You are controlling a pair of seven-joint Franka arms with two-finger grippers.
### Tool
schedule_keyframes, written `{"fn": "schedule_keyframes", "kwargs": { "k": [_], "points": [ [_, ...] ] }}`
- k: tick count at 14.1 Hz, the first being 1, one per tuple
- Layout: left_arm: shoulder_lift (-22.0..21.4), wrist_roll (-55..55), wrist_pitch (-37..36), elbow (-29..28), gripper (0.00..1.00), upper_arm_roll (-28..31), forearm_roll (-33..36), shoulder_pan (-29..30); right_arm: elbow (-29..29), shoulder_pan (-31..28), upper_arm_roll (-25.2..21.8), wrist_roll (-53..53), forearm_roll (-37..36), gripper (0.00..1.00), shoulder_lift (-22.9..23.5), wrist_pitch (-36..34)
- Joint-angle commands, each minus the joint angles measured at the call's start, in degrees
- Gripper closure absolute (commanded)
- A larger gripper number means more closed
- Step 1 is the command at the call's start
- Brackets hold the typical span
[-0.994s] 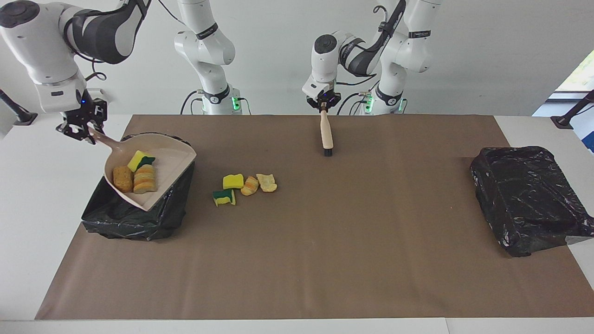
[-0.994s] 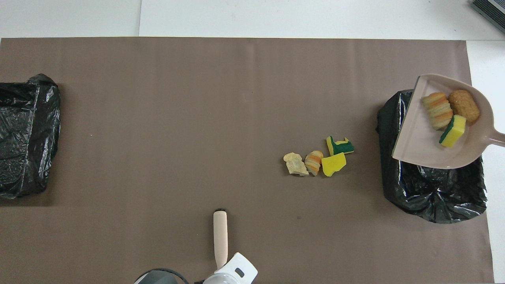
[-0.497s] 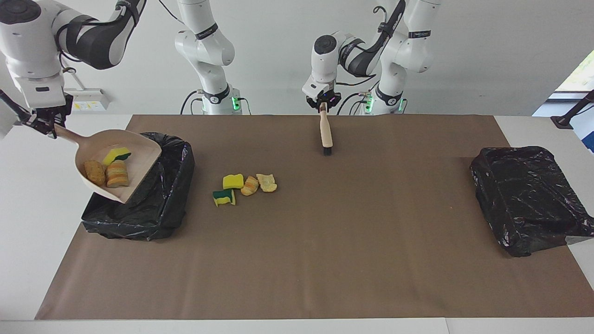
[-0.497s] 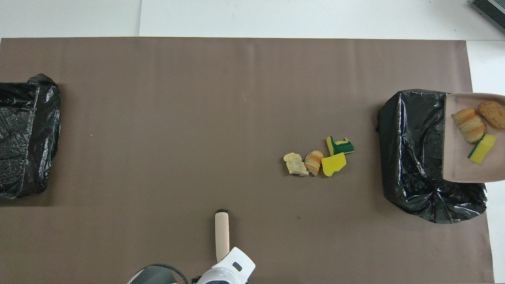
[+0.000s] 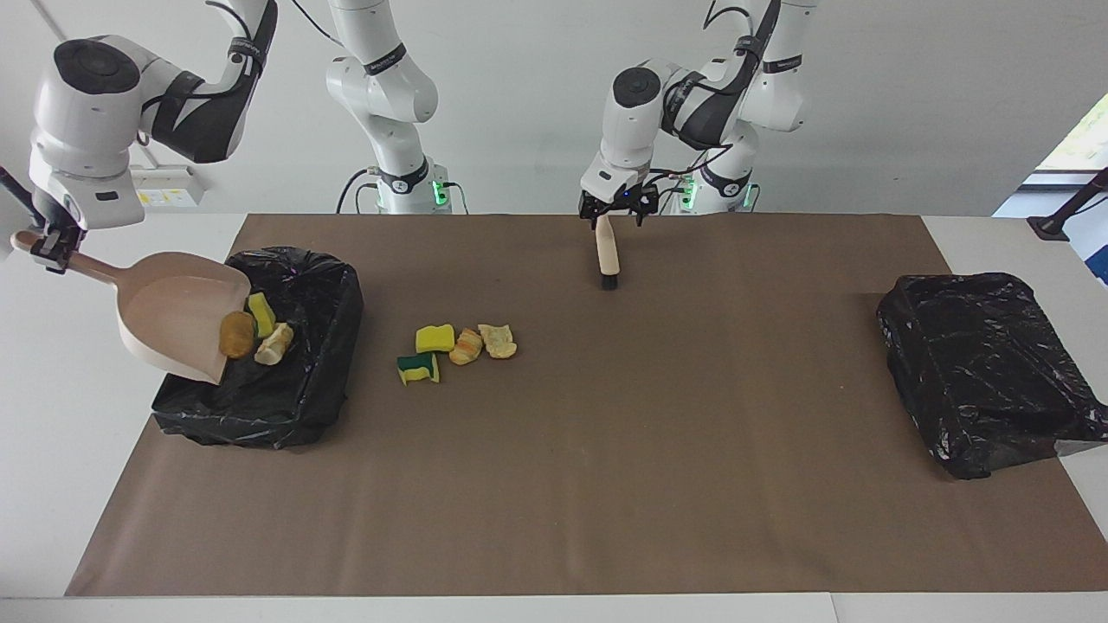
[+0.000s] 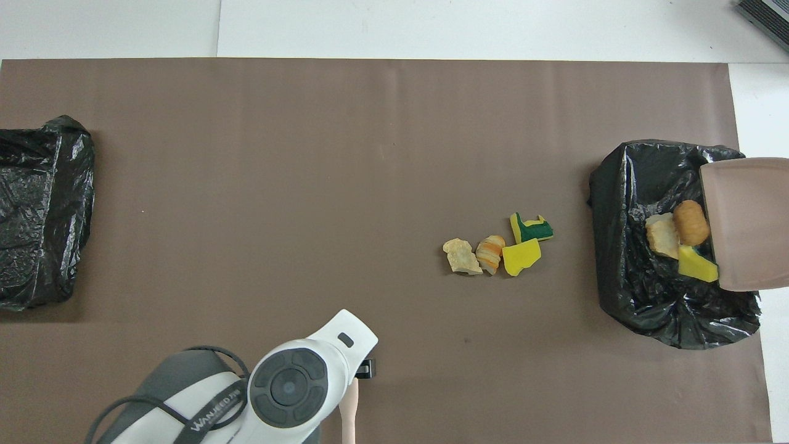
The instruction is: Sweep and dump trash in bin
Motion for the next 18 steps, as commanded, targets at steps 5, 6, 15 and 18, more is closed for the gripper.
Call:
{"fn": "schedule_keyframes", "kwargs": {
  "k": [5, 6, 15, 18],
  "points": [
    [5.08, 20.88, -14.12, 21.30, 0.00, -0.46, 5.63, 16.23, 1.80, 0.82, 0.71, -1.79, -5.17, 1.00, -1.07, -0.07],
    [6.22, 23.33, -17.11, 24.99, 0.00, -0.54, 7.03, 17.89, 3.46, 0.82, 0.88, -1.62, -4.13, 1.00, -1.51, -0.77],
    [8.61, 27.58, -29.08, 42.52, 0.00, 0.07, 6.69, 25.82, 9.37, 8.27, 6.68, 40.85, 16.35, 1.00, -3.36, -21.23],
    [10.18, 27.58, -32.94, 46.89, 0.00, 0.16, 6.60, 25.82, 9.02, 15.12, 7.48, 60.02, 23.37, 1.00, -2.75, -24.07]
  ]
}}
